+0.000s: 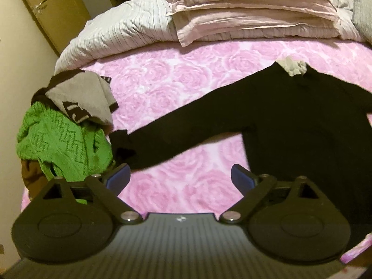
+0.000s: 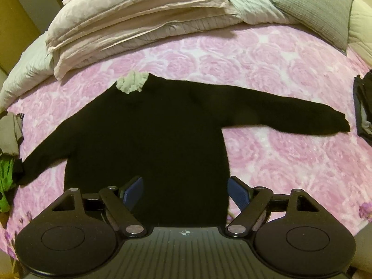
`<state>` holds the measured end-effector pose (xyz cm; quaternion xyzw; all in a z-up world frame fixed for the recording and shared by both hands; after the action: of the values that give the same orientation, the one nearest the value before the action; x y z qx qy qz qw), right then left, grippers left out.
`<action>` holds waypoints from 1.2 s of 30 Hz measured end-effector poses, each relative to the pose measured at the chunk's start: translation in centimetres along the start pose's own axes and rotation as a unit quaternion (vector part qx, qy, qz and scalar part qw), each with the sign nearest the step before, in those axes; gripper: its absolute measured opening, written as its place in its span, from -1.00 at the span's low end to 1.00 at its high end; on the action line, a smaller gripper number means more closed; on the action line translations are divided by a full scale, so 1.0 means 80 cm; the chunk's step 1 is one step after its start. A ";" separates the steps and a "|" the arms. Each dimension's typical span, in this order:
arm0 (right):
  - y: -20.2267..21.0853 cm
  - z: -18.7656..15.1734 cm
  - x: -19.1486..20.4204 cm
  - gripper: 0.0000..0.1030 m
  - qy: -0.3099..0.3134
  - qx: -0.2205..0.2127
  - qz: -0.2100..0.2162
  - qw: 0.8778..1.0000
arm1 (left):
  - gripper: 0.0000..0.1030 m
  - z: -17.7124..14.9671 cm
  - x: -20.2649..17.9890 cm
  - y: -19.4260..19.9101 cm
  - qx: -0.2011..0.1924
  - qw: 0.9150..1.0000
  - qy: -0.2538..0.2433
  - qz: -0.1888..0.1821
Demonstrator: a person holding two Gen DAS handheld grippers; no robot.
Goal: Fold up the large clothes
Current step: 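Open both grippers and withdraw them from the flattened sweater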
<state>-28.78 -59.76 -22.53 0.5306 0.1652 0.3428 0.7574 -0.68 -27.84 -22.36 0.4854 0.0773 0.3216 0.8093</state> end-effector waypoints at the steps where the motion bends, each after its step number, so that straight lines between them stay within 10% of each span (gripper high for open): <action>1: 0.002 -0.002 -0.002 0.50 0.001 0.002 -0.003 1.000 | 0.78 0.000 -0.004 0.003 0.002 1.000 0.005 -0.003; 36: -0.020 -0.059 0.042 0.50 0.062 0.047 0.027 0.997 | 0.82 -0.040 -0.043 0.037 0.040 0.999 0.028 -0.012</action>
<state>-28.72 -54.49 -25.38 0.5475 0.2132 0.3873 0.7105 -6.05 -26.59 -22.17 0.5074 0.1180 0.3221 0.7905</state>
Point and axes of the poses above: each gripper's, at about its wrist camera, not at the fingertips, and y roughly against the way its jaws point, x to its left, z to its top, the point moved 9 cm from there along -y, roughly the way its jaws point, and after that the axes turned 2 degrees about -z, right-handed, at the moved point
